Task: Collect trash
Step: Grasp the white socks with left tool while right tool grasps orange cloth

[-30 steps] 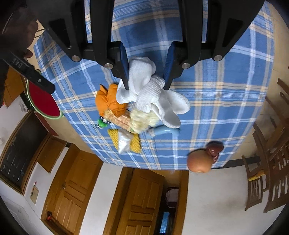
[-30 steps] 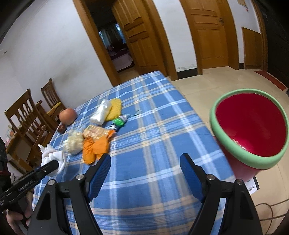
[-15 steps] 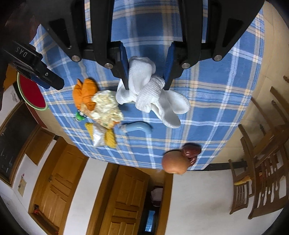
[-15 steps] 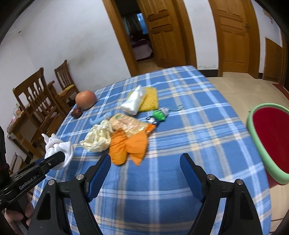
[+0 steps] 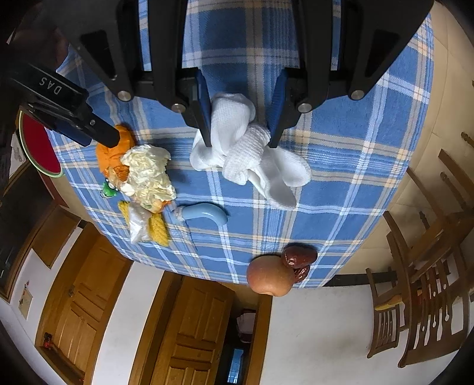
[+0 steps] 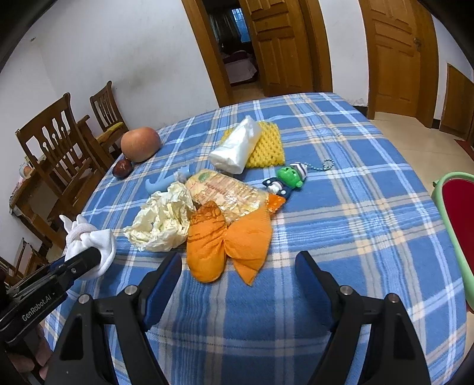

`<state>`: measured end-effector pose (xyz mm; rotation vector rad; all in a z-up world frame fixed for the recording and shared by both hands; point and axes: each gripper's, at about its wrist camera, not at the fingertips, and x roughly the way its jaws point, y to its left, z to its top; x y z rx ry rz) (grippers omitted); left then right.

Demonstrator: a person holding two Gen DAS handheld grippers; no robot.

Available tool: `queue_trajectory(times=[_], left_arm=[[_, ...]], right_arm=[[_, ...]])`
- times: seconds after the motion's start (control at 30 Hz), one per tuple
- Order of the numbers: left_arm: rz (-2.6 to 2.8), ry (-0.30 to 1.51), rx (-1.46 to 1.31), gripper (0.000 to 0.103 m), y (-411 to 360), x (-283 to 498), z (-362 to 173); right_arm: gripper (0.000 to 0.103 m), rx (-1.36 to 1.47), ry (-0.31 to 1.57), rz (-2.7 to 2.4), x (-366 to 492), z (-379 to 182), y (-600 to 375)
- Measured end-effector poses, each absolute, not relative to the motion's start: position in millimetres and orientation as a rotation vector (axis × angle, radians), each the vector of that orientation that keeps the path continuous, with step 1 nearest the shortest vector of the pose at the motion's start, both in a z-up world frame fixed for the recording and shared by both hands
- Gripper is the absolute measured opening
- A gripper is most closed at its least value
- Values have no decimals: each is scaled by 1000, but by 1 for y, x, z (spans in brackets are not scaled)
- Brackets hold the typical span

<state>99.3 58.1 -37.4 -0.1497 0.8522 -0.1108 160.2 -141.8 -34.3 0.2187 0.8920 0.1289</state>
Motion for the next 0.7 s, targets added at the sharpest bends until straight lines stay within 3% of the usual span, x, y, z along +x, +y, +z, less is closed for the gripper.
queue_trajectory(times=[0.17,0.3,0.5,0.7], left_arm=[[-106,860,-150,35,59,103,-41],[-107,865,-151,35,59,104,-43],[-119,872,-147,35,54,105,-46],[-132,873,-137,35,48,104,-45]], right_arm=[[81,207,894,129,165,-37,-139],[72,187,886,116,167,-38,-137],[54,191,886,134,169,-38,-137],[30,206,889,165,168,-38,-137]])
